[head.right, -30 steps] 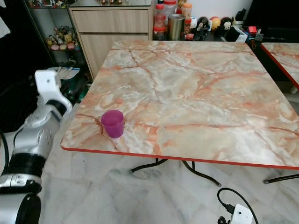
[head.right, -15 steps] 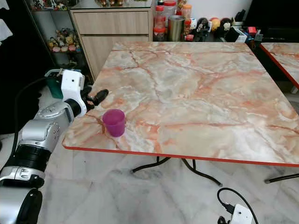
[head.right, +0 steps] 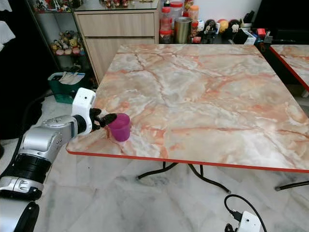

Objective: Setting the table

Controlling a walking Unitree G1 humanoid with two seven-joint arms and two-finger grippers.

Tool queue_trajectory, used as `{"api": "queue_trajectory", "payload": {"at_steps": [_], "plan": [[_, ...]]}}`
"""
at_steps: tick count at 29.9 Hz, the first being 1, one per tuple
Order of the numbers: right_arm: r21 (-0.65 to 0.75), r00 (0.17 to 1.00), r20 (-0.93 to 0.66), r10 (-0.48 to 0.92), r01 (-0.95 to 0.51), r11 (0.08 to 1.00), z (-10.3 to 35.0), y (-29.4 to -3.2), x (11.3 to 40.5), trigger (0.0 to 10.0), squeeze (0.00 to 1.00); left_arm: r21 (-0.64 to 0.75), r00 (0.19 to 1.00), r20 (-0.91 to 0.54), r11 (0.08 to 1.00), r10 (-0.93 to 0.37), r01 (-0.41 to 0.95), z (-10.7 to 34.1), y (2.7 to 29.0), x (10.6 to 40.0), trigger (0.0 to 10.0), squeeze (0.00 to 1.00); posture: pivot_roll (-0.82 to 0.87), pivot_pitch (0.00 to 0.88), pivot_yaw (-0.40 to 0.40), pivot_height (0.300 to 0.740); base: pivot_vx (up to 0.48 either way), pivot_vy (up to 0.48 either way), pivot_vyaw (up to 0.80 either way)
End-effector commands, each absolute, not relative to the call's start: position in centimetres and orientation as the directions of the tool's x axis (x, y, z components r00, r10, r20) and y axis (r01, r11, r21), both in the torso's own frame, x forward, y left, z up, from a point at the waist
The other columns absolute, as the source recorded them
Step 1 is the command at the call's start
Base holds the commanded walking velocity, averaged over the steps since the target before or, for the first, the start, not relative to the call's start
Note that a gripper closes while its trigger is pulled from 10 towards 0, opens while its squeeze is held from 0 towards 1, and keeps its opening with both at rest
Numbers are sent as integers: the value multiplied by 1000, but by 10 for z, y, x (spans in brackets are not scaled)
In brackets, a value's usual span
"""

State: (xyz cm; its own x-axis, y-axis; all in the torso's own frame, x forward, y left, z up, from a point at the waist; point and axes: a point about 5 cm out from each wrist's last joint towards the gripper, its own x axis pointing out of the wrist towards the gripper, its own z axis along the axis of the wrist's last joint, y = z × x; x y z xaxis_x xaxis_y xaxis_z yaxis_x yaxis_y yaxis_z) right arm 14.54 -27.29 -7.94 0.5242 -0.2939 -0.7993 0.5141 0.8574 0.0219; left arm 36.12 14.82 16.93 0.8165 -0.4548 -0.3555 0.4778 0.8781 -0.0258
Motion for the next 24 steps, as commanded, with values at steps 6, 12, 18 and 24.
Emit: {"api": "queue_trajectory", "payload": {"at_steps": [6, 12, 18, 24], "plan": [[26, 533, -794, -294, 513, 858, -79, -272, 146, 10000, 0, -23, 802, -374, 869, -465, 494, 168, 144, 358, 10000, 0, 91, 0, 51, 740, 0, 0, 0], [28, 534, -793, -293, 512, 858, -79, -272, 146, 10000, 0, -31, 803, -391, 878, -450, 477, 166, 143, 359, 10000, 0, 90, 0, 52, 740, 0, 0, 0], [29, 536, -792, -292, 511, 859, -79, -272, 146, 10000, 0, -28, 827, -398, 907, -396, 421, 166, 145, 365, 10000, 0, 91, 6, 53, 740, 0, 0, 0], [30, 537, -791, -293, 512, 858, -79, -272, 147, 10000, 0, -41, 845, -395, 926, -361, 377, 165, 145, 369, 10000, 0, 93, 13, 52, 740, 0, 0, 0]]}}
